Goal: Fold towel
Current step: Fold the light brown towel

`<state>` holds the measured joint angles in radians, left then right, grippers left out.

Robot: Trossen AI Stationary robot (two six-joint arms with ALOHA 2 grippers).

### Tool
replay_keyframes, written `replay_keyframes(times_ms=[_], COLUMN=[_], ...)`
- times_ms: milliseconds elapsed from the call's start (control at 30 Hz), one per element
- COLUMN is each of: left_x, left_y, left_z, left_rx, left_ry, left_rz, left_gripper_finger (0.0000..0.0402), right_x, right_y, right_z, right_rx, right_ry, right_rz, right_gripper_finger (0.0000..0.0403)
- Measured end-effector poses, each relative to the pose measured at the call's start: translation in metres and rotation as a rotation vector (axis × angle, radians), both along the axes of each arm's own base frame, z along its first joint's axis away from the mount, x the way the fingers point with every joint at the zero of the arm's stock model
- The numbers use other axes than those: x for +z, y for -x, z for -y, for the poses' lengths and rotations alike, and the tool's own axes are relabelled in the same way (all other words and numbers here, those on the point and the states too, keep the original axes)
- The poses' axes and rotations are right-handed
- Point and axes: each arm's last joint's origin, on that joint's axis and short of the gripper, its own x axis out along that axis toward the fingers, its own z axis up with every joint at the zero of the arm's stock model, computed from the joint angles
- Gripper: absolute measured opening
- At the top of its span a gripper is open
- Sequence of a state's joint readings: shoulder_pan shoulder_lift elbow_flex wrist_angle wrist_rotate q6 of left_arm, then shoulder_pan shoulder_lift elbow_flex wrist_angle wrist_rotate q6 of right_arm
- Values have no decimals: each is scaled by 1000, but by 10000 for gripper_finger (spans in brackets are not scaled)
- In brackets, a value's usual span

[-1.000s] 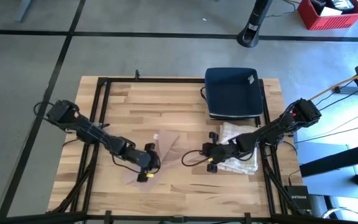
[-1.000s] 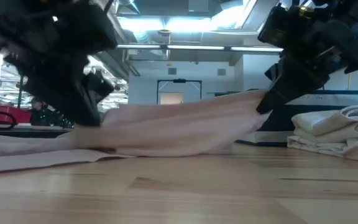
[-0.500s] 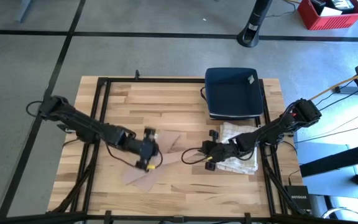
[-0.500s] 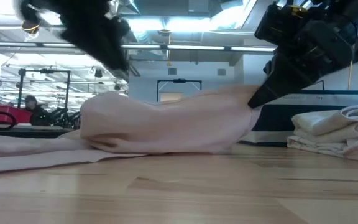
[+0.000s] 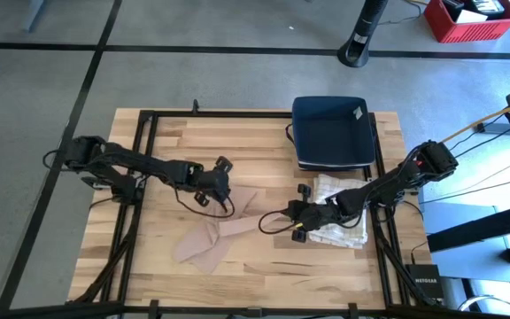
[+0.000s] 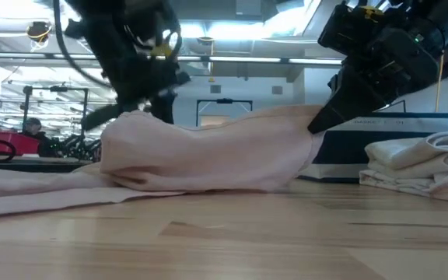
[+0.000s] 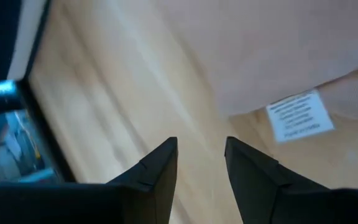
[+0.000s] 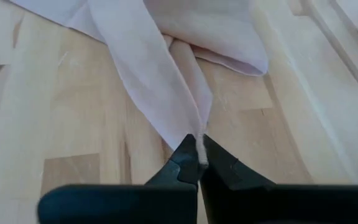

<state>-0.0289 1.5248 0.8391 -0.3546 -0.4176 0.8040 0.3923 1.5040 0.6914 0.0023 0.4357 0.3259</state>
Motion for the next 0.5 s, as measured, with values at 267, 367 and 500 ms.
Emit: replay_keyframes(times_ms=[267,367,500], left_x=[-30,-40,-44], left_y=[-15,-16,-14], left_z=[2,2,2], left_rx=[-113,-121,-130], left_ry=[-37,-37,-95], left_rz=[-11,-52,-103], left_gripper_finger=[127,127,127], right_x=[-4,-7,-8], right_y=[-2,-2,-2], right_z=[0,0,0], right_rx=[-3,-2,2], right_ry=[32,35,33], right_rz=[-8,-16,-23], right_gripper_finger=[5,5,5])
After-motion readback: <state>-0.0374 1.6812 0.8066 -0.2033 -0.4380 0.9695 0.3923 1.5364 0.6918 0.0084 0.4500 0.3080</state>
